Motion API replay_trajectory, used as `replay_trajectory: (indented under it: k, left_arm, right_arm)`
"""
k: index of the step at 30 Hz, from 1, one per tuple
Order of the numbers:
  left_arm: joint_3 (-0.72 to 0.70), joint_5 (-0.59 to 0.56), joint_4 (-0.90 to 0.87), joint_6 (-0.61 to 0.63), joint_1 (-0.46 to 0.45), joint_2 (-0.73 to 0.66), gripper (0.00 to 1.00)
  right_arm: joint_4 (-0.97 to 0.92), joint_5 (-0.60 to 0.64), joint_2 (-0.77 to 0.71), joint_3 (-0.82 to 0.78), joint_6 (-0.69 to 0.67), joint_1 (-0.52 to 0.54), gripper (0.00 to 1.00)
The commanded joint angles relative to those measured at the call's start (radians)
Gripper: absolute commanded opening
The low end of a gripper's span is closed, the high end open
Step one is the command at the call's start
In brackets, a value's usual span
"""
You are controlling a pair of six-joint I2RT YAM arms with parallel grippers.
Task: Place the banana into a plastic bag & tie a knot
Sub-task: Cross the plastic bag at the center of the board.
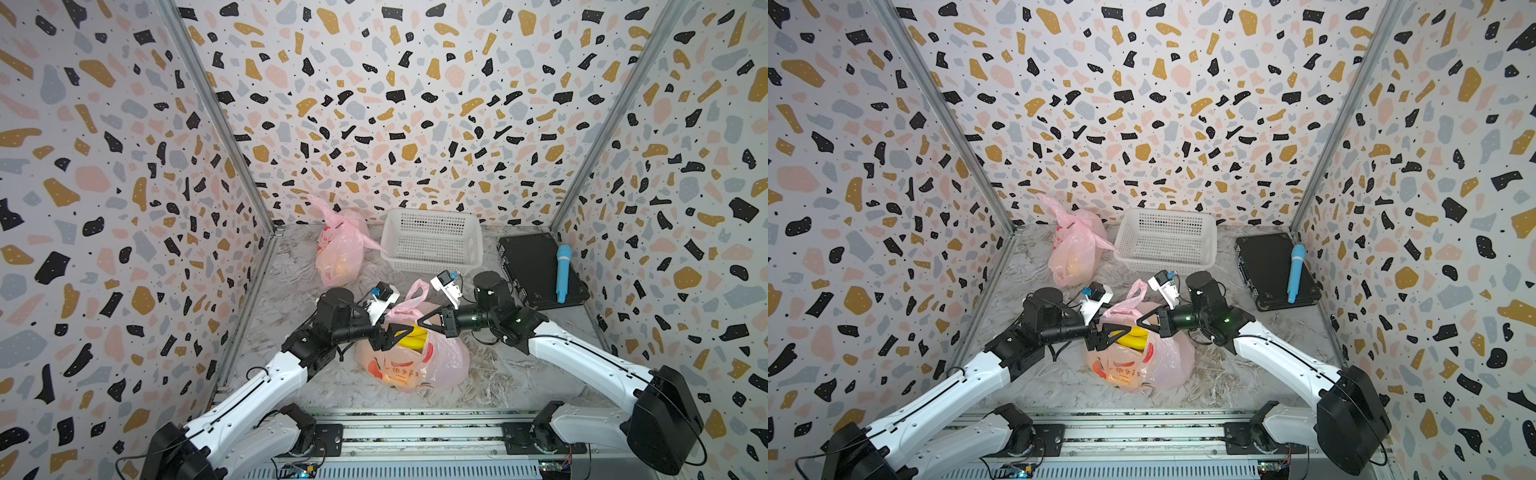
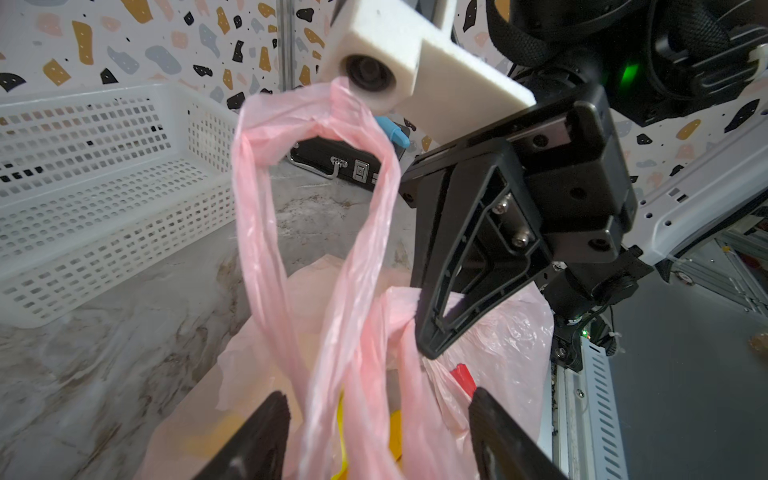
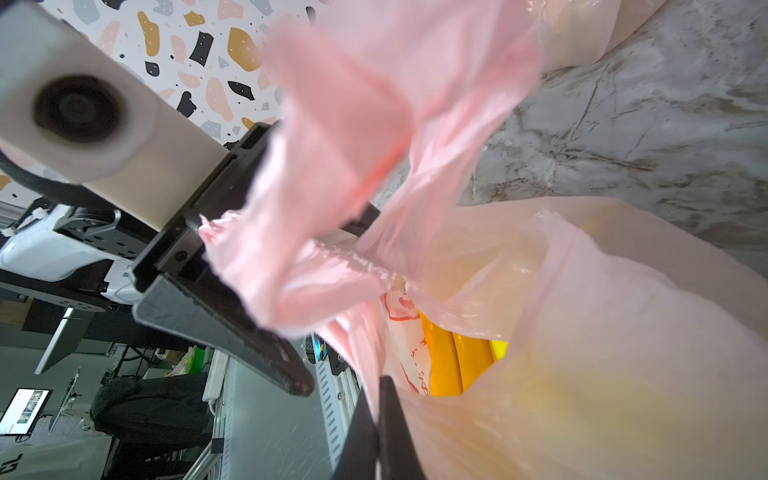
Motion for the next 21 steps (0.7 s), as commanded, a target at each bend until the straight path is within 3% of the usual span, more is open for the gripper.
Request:
replay_trajectory:
  k: [1, 6, 11, 19, 21]
  left_arm:
    - [0.043, 0.049, 0.056, -0.005, 0.006, 0.007, 0.64]
    - [0.049, 0.072, 0.071, -0.008, 0.009, 0.015, 0.58]
    - [0.052, 0.085, 0.072, -0.01, 0.018, 0.019, 0.47]
    - [0.054, 0.094, 0.083, -0.018, 0.03, 0.015, 0.45]
    - [0.058, 0.094, 0.083, -0.019, 0.032, 0.019, 0.39]
  right_arm:
    - [-0.004, -0.016, -0.003, 0.047, -0.003, 0.005, 0.0]
    - [-0.017, -0.021, 0.004, 0.053, -0.011, 0.005, 0.0]
    - [-0.012, -0.027, 0.01, 0.057, -0.011, 0.005, 0.0]
    - [-0.02, -0.032, 0.017, 0.055, -0.019, 0.006, 0.0]
    - [-0.021, -0.032, 0.015, 0.055, -0.019, 0.006, 0.0]
